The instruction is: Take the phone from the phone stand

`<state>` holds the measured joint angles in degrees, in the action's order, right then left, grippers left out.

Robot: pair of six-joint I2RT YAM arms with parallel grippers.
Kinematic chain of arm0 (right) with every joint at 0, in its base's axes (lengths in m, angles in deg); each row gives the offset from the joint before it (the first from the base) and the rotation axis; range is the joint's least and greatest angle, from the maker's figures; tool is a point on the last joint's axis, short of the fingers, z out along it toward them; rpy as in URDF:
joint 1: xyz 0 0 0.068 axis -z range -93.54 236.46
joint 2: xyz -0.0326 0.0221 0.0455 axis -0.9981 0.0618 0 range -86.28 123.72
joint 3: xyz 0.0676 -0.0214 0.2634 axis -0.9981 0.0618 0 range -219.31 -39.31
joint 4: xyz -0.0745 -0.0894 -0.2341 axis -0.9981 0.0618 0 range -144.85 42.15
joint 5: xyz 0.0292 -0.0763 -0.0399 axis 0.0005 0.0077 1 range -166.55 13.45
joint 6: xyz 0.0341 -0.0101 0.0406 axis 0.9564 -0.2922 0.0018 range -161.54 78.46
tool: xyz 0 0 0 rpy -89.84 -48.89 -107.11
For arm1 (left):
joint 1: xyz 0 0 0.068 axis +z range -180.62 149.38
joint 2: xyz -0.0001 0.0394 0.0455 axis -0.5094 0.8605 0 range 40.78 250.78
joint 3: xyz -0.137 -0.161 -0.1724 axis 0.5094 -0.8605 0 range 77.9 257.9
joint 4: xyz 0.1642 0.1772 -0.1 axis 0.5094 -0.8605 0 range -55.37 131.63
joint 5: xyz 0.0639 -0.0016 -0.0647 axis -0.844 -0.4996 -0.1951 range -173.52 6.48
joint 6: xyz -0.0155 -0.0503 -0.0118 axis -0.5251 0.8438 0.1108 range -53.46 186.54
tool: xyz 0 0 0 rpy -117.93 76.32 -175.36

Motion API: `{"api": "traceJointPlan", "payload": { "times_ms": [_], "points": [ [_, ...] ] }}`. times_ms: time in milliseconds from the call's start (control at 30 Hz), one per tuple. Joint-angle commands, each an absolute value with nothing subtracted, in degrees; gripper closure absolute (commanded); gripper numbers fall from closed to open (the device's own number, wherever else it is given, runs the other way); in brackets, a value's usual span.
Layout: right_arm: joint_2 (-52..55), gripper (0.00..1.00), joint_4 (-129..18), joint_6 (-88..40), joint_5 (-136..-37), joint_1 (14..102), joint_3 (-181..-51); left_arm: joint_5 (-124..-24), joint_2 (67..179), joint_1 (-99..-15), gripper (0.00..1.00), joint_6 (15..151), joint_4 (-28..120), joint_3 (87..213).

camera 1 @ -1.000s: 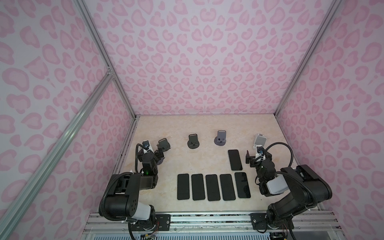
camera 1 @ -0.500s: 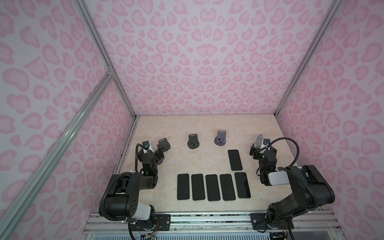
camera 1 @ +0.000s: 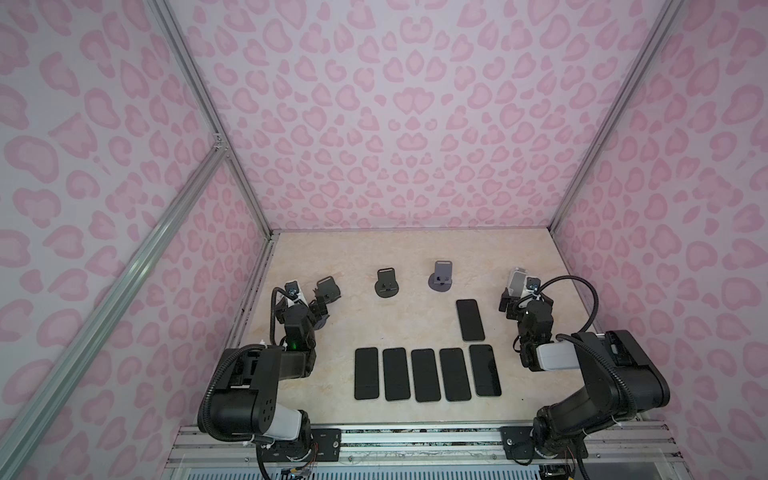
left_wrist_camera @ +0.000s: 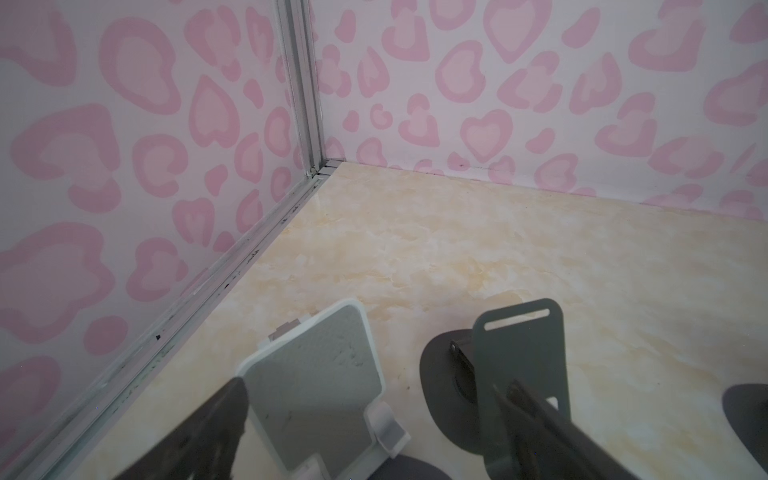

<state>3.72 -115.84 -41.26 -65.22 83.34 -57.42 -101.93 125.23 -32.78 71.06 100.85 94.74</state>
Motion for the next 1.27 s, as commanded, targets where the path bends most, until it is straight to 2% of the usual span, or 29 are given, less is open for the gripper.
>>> {"api": "traceJointPlan", "payload": {
  "times_ms": [0, 1233],
  "points": [
    [3.8, 0.0, -116.4, -41.1, -65.2, 83.3, -57.4, -101.8, 125.3, -32.7, 0.02, 71.2, 101.0, 95.3],
    [3.8, 0.0, -116.4, -41.1, -65.3, 83.3, -57.4, -100.5, 125.3, -32.1, 0.03, 71.5, 100.1, 95.7]
  ]
}}
